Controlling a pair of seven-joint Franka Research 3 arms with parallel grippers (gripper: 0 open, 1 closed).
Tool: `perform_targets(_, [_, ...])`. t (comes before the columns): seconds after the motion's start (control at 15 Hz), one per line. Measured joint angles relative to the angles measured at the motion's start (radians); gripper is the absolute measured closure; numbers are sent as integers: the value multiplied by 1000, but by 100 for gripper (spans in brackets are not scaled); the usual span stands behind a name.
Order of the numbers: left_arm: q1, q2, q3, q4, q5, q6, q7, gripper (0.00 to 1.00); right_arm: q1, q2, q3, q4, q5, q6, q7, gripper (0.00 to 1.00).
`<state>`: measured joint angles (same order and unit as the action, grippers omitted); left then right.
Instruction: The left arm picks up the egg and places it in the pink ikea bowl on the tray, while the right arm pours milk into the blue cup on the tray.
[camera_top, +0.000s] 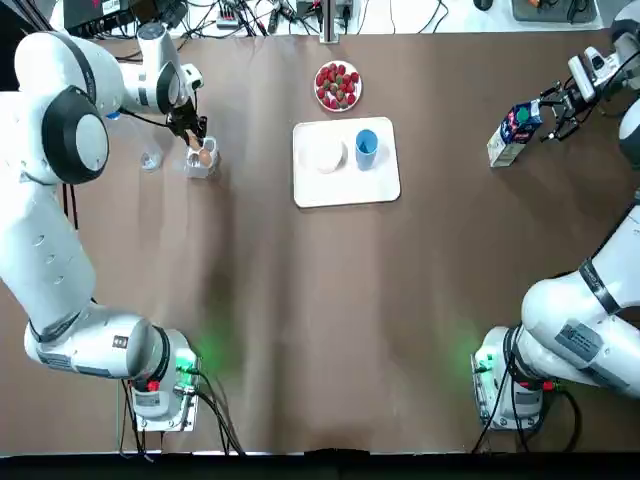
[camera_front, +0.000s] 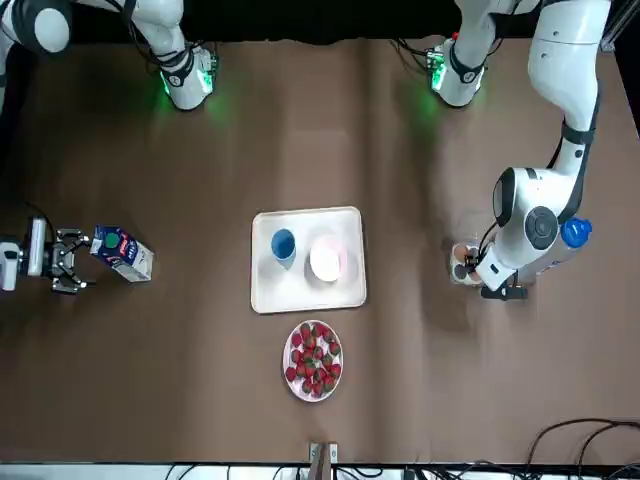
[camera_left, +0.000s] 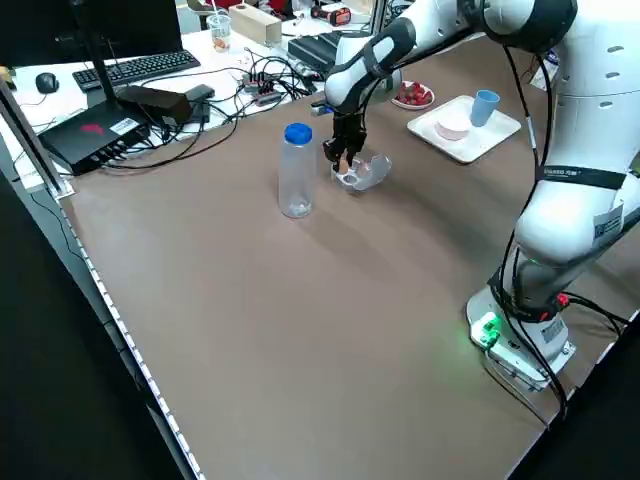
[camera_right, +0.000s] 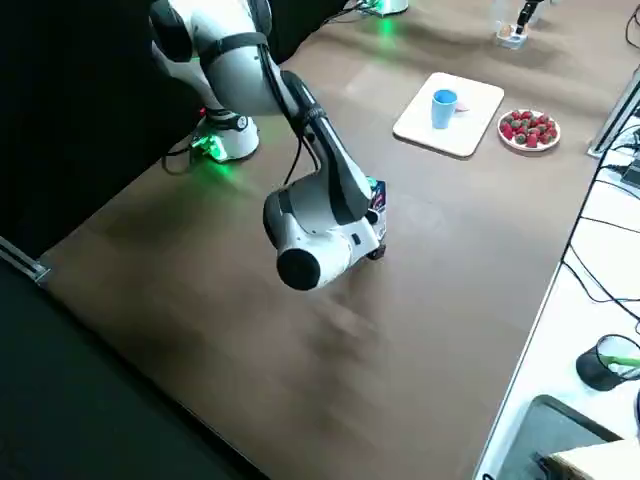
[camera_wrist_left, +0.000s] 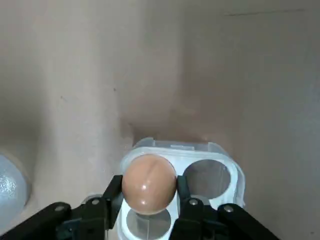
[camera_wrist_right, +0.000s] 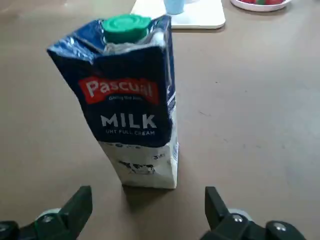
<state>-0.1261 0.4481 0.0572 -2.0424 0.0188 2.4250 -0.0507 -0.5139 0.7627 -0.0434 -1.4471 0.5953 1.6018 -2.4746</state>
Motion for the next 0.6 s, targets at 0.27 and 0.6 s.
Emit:
perform_targets(0.27, [-1,-13,-2,24,-1,0,-30,52,0,44,7,3,0,-16,-31,1])
perform_targets(0.6, [-3,-107,-3,31,-1,-67,-72,52,0,61,15,7,0,-41,-33,2])
